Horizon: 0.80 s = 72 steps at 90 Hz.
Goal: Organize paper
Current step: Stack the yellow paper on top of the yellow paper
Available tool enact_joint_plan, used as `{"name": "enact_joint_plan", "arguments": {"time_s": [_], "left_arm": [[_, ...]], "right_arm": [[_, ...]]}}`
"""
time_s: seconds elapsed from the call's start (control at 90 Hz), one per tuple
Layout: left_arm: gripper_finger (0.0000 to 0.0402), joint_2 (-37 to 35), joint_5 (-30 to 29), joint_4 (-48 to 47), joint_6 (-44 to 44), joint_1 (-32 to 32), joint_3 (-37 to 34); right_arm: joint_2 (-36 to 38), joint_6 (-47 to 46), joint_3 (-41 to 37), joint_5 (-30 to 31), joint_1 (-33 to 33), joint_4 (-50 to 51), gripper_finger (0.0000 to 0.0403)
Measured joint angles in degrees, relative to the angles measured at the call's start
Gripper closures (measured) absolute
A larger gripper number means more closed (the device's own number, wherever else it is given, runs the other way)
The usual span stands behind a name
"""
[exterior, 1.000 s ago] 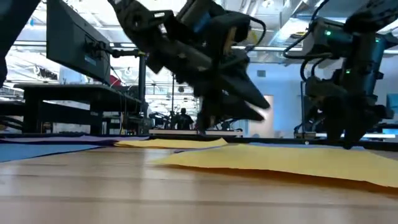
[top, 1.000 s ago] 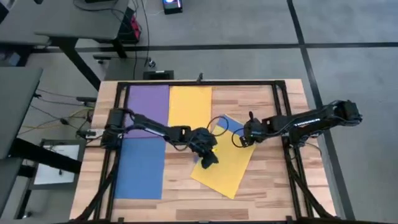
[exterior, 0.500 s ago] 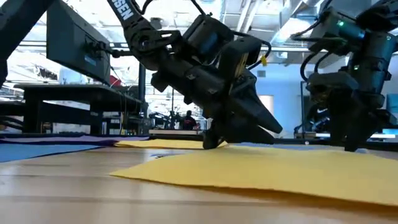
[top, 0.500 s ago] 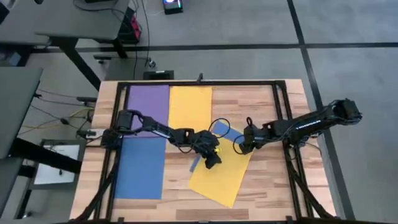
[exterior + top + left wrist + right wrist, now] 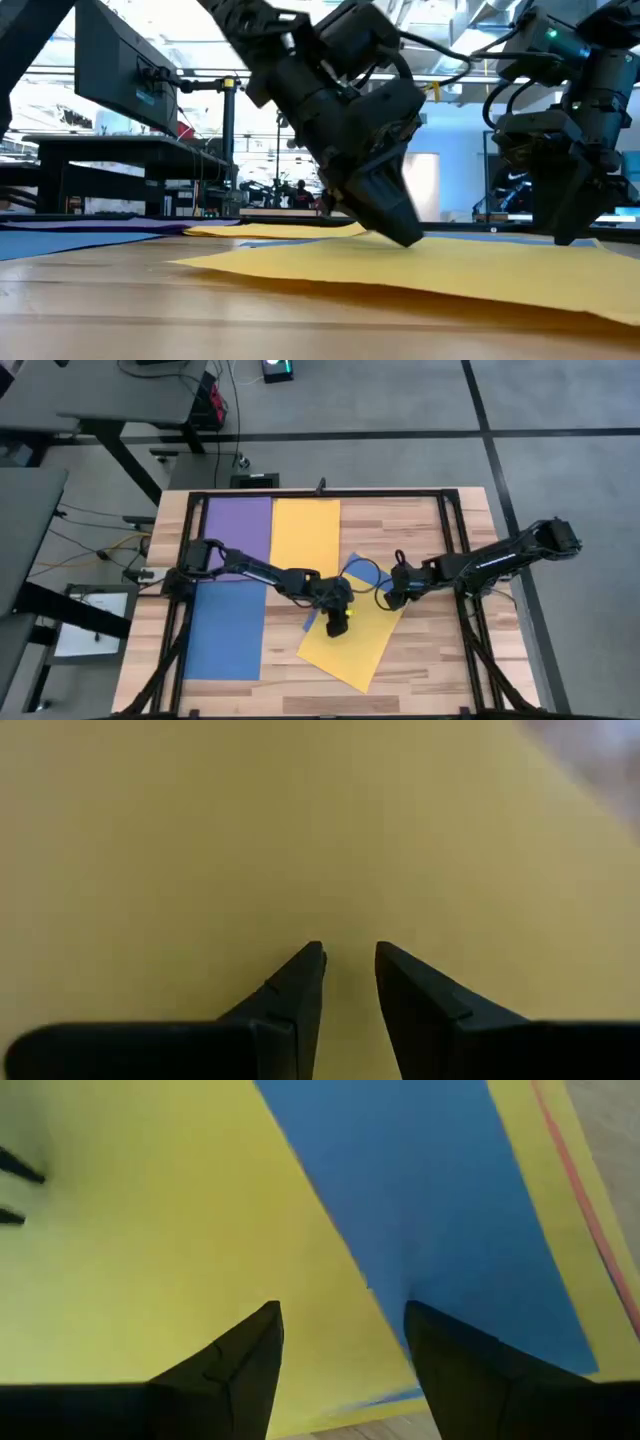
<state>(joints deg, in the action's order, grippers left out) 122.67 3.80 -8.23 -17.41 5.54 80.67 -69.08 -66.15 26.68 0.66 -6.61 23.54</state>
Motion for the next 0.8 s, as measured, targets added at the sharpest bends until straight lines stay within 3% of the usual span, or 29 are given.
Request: {"name": "enact_joint_plan", "arguments": {"time_s": [0.189,0.589,0.8], "left_arm": [[0.0320,0.9,-2.5,-2.4,-0.5,-0.3,0.6],[0.0320,0.9,-1.3,-2.4,-0.9,-0.8,0.5],[0.0320,1.0,-1.2,-2.2,-0.8,-0.8,0.5]], "right_arm": [[0.0,0.0,0.0,-0.2,-0.1,-0.7,0.0203],[0.0,5.7,0.0,-0.2,1.6,0.1,0.0203],[-0.2,8.2,0.0,3.3,2.1,0.4,0.0203]]}}
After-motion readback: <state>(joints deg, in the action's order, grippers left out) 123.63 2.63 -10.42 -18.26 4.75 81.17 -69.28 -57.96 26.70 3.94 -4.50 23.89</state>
